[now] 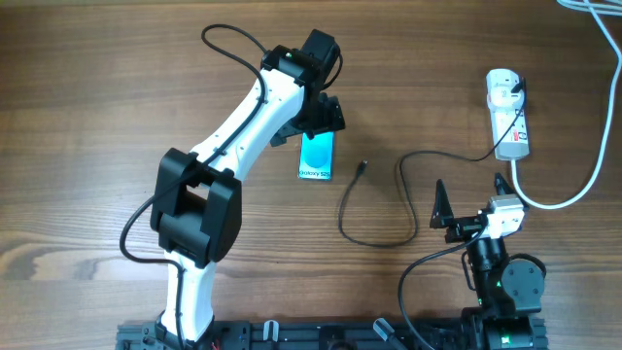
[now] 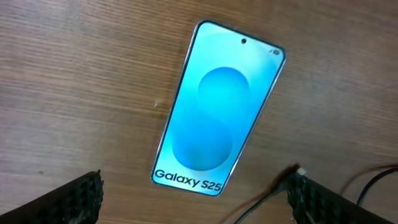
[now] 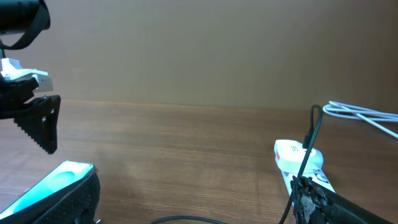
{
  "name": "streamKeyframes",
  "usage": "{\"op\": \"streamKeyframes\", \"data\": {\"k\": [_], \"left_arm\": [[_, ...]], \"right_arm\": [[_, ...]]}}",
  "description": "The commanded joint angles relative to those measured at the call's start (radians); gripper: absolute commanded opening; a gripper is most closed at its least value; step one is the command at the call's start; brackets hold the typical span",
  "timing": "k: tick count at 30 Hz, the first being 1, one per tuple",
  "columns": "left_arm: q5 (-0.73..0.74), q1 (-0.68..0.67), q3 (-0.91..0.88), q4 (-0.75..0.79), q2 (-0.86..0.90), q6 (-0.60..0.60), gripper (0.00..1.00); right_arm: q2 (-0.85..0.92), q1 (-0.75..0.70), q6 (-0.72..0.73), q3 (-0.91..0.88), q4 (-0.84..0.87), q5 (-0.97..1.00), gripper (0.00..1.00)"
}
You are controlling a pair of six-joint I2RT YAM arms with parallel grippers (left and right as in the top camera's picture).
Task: Plug charger to phone and switch on socket
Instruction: 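Position the open left gripper above the Galaxy S25 phone, then lower the left gripper and close it on the phone's sides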
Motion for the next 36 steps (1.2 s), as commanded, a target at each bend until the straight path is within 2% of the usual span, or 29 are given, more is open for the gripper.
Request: {"op": "streamKeyframes", "data": {"k": [1,7,14,36], "left_arm": [[-0.022,0.001,0.010,0.012,0.003,-0.021,1.00],[-0.067,0.003,0.006,0.023,0.018,-0.021,1.00],[-0.066,0.003,0.006,0.023,0.069,-0.021,1.00],[-0.051,-0.009,0.003,0.096,0.074,-0.020,1.00]], "right_arm": [[-0.005,-0.004,0.014,-0.001,0.001,-0.002,1.00],[-0.005,-0.004,0.014,-0.001,0.001,-0.002,1.00],[-0.005,-0.004,0.014,-0.001,0.001,-0.002,1.00],[-0.005,-0.004,0.014,-0.001,0.001,-0.002,1.00]]}}
